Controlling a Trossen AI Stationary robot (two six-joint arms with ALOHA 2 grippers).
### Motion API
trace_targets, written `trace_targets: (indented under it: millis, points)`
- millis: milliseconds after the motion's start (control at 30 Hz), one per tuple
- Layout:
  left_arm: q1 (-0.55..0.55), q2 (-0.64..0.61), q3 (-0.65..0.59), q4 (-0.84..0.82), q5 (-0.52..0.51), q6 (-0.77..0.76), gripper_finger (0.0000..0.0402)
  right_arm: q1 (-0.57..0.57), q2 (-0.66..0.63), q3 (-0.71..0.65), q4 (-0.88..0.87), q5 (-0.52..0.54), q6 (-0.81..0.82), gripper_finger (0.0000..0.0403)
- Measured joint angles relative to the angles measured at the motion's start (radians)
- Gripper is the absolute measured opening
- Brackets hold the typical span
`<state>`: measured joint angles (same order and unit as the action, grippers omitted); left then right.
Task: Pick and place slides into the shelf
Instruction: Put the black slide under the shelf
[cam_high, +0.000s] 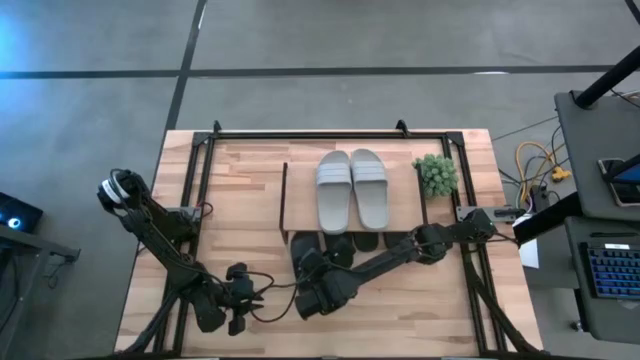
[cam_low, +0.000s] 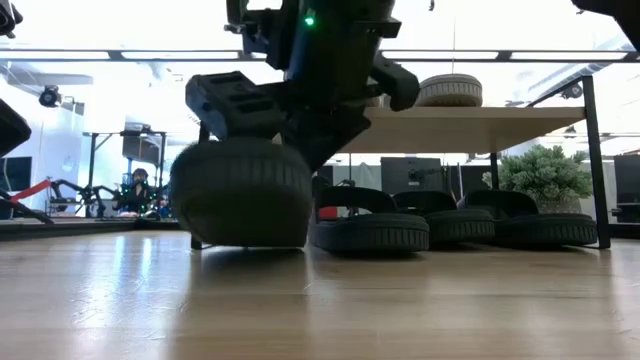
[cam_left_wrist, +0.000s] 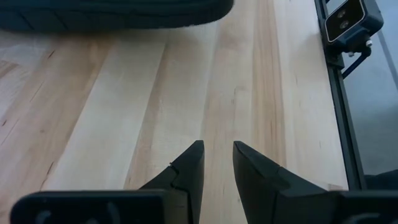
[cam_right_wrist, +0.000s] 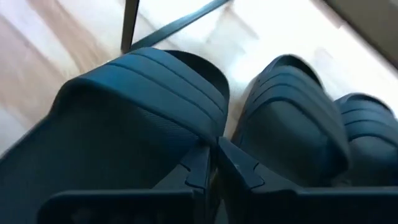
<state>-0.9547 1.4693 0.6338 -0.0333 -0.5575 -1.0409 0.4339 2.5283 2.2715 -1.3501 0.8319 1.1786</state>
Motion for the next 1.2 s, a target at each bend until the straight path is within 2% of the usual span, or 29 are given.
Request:
trace_targets:
  millis: [133,433,633,700,767,900,967,1200]
  points:
    - [0.000,0.000,0.000,0.000,0.000,0.000,0.0070,0.000,0.005,0.000,0.007,-0.052,-0.004,0.0036]
    - [0.000,0.000,0.000,0.000,0.002,0.000,0.0070,-0.001,0.006,-0.001,0.011,-0.158,-0.012,0.0129]
    - [0.000,0.000,0.000,0.000,0.006,0.000,0.0070,0.036,0.002,0.032,0.006,-0.160,-0.066,0.0159]
    - [0.000,0.000,0.000,0.000,0.007,0.000,0.0070,0.048,0.000,0.054,-0.001,-0.178,-0.063,0.0161]
    - [0.000,0.000,0.000,0.000,0.007,0.000,0.0070,0.056,-0.002,0.073,0.000,-0.249,-0.035,0.0159]
    - [0.000,0.000,0.000,0.000,0.007,0.000,0.0070,0.062,-0.003,0.072,0.056,-0.535,0.054,0.0143]
    - [0.000,0.000,0.000,0.000,0.007,0.000,0.0070,0.071,0.005,0.066,0.108,-0.606,0.100,0.0131]
    - [0.000,0.000,0.000,0.000,0.008,0.000,0.0070,0.095,0.019,0.062,0.194,-0.623,0.183,0.0088]
